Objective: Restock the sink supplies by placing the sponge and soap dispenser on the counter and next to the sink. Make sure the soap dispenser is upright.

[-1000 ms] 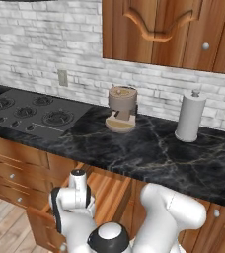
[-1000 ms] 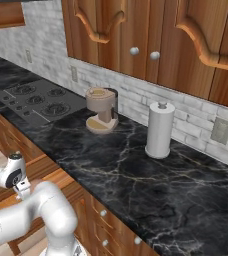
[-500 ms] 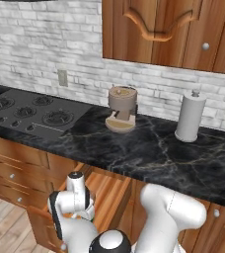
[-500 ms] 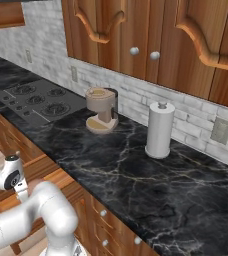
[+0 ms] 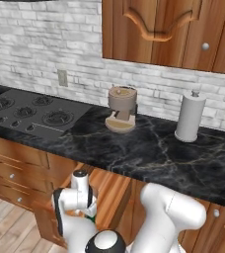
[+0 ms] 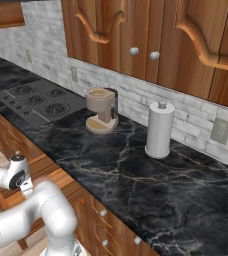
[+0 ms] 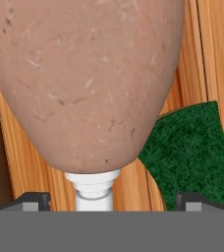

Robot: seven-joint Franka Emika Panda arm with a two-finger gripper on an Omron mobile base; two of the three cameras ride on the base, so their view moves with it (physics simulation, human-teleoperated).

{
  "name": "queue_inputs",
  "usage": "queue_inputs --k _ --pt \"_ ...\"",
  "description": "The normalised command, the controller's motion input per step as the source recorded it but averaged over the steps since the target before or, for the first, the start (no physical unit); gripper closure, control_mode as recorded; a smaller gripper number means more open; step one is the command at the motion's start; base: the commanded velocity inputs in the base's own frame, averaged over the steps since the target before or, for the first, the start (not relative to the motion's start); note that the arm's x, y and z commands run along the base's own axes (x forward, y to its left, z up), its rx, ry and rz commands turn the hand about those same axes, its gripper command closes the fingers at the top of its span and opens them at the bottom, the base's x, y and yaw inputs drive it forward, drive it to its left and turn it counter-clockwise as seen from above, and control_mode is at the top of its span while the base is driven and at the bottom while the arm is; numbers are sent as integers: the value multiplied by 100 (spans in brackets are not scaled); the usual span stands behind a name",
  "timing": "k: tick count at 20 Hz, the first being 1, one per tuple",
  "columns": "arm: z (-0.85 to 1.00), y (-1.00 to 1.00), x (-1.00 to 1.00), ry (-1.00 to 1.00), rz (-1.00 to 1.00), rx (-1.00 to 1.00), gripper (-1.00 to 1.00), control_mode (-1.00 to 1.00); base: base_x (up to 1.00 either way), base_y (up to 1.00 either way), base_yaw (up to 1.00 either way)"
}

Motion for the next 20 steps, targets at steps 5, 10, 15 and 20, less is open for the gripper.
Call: queue_inputs --k 5,10,15,20 --pt "-14 20 9 8 0 0 -100 -100 0 0 0" --pt "-1 9 25 6 0 0 -100 -100 0 0 0" --pt "-15 7 51 3 0 -3 -100 -100 0 0 0" --pt "-57 21 11 6 0 -13 100 -100 0 0 0"
